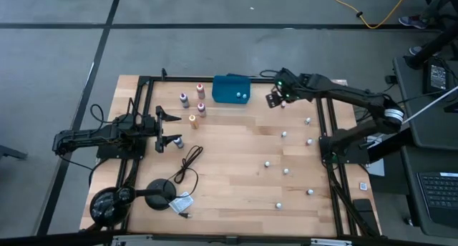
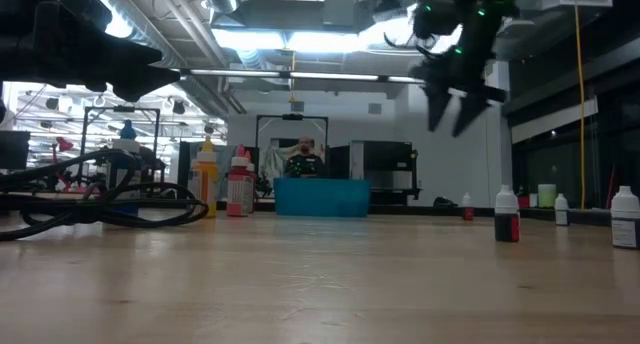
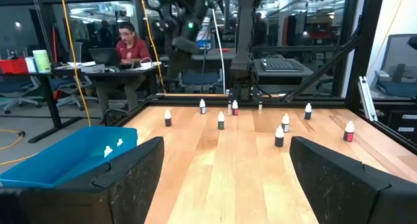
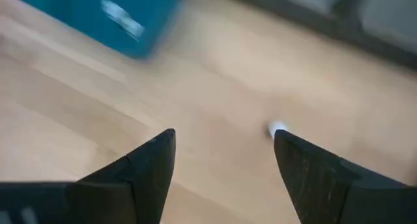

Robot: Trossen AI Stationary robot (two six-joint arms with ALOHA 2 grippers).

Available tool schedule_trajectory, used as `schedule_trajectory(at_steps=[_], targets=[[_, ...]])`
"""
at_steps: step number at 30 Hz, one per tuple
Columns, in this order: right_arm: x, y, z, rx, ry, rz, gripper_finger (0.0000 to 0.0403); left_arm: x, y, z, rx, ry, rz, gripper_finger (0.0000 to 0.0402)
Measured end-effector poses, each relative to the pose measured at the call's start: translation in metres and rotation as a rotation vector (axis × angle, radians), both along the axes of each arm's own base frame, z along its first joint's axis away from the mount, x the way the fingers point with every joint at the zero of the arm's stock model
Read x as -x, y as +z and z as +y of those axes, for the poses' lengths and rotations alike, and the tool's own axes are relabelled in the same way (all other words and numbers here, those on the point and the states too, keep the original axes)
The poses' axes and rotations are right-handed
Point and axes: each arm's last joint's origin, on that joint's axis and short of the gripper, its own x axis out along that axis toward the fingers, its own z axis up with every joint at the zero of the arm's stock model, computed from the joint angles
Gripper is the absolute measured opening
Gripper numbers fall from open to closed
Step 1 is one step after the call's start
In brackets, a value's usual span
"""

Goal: Pick & Place food coloring
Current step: Put the small purple food coloring bottle into the blue container

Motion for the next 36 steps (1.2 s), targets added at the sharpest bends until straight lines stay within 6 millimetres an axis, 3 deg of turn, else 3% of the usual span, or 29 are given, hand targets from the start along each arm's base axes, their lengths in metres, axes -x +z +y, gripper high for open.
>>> schedule_trajectory(at_steps=[10,18,26,36], targets=[[0.069,-0.039,0.029,-0.095,-0.333,0.044,0.0261,0.0,0.0,0.0,0.0,0.0,0.0,0.0329],[0.106,-0.057,0.04,-0.101,-0.441,0.084,0.0261,0.0,0.0,0.0,0.0,0.0,0.0,0.0329],[0.116,-0.078,0.042,-0.127,-0.481,0.096,0.0261,0.0,0.0,0.0,0.0,0.001,0.0,0.0329],[0.112,-0.098,0.037,-0.131,-0.485,0.099,0.0261,0.0,0.0,0.0,0.0,0.001,0.0,0.0329]])
